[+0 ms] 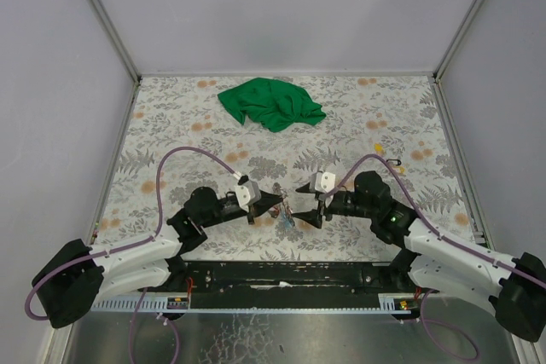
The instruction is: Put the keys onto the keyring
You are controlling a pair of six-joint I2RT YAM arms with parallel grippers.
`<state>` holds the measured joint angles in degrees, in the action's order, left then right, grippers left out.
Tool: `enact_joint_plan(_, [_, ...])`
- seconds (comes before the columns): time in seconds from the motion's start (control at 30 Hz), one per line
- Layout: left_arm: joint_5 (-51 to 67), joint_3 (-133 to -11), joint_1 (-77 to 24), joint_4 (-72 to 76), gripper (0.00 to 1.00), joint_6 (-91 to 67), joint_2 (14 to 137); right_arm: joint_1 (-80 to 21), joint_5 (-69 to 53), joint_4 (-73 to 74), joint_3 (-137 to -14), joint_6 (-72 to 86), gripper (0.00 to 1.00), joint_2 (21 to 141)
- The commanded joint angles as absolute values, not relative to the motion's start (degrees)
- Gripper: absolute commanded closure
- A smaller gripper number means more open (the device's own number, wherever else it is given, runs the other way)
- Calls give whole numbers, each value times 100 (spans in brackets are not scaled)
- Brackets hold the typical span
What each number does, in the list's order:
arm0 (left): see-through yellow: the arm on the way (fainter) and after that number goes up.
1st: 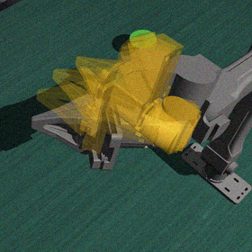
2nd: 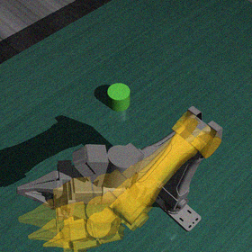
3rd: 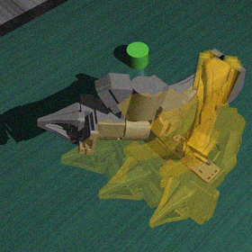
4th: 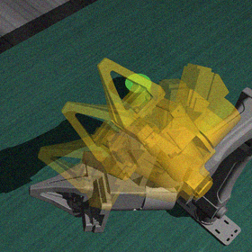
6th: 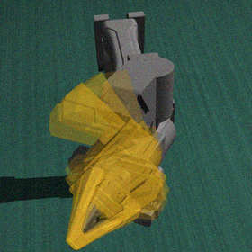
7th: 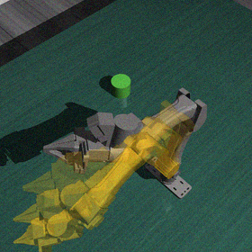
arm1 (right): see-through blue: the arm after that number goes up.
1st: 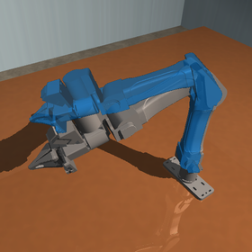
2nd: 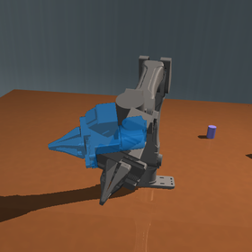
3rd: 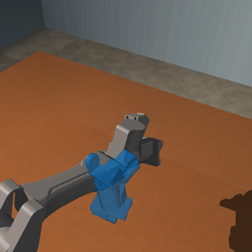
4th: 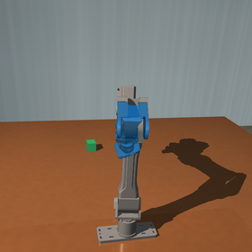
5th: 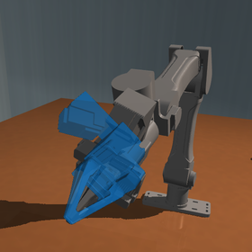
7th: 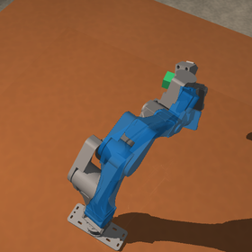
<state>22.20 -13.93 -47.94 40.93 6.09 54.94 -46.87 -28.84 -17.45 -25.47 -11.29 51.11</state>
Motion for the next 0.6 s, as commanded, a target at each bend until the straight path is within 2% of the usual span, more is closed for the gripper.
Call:
enact_joint_plan(0.0, [2367,-1225,-4777,5058,100,1428,5575,-4711,-3343,-1991,-2401,-2259,30,4802])
enact_joint_plan(0.2, [2672,-752,-4773,6322,100,2631,5999,-4716,-3408,-1333,-2743,-3092,33,4810])
enact_joint_plan(0.4, [2868,-807,-4772,6058,100,3533,5794,-4716,-3523,-818,-3108,-3553,41,5077])
enact_joint_plan(0.57, [3013,-907,-4772,5631,100,3833,5686,-4720,-3574,-1207,-3019,-3751,48,5107])
